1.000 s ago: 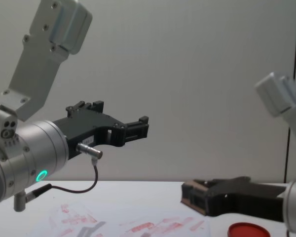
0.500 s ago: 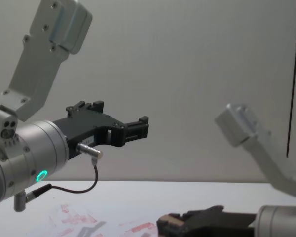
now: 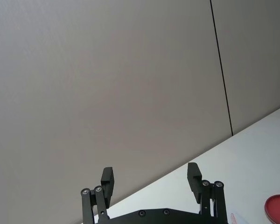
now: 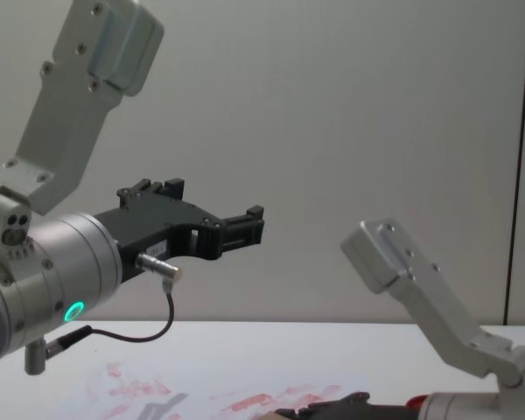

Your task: Use the one hand to pick up the stamp and affix it onto the A4 paper.

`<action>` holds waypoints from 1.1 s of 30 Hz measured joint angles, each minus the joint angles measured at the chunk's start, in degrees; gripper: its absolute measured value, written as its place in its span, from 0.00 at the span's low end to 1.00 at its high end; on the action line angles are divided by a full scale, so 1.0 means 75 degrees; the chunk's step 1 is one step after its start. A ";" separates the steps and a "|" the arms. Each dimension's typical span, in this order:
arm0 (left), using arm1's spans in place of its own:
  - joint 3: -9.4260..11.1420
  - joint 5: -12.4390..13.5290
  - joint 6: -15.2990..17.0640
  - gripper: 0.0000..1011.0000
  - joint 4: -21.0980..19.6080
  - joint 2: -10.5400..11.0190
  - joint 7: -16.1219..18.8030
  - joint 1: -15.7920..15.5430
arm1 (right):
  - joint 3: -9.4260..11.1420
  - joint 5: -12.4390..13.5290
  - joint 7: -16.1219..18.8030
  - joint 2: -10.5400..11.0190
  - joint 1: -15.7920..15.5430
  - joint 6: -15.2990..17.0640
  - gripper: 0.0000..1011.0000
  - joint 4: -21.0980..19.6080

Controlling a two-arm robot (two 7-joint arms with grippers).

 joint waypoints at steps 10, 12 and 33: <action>0.0000 0.0000 0.0000 0.99 0.0000 0.0000 0.0000 0.0000 | 0.0005 -0.0106 0.0003 0.0008 0.0064 -0.0007 0.22 0.0162; 0.0000 0.0000 0.0000 0.99 0.0000 0.0000 0.0000 0.0000 | 0.0011 -0.0106 -0.0011 0.0013 0.0067 -0.0008 0.22 0.0173; 0.0000 0.0000 0.0000 0.99 0.0000 0.0000 0.0000 0.0000 | 0.0512 0.1283 -0.0547 0.0323 -0.0054 0.0095 0.22 -0.0994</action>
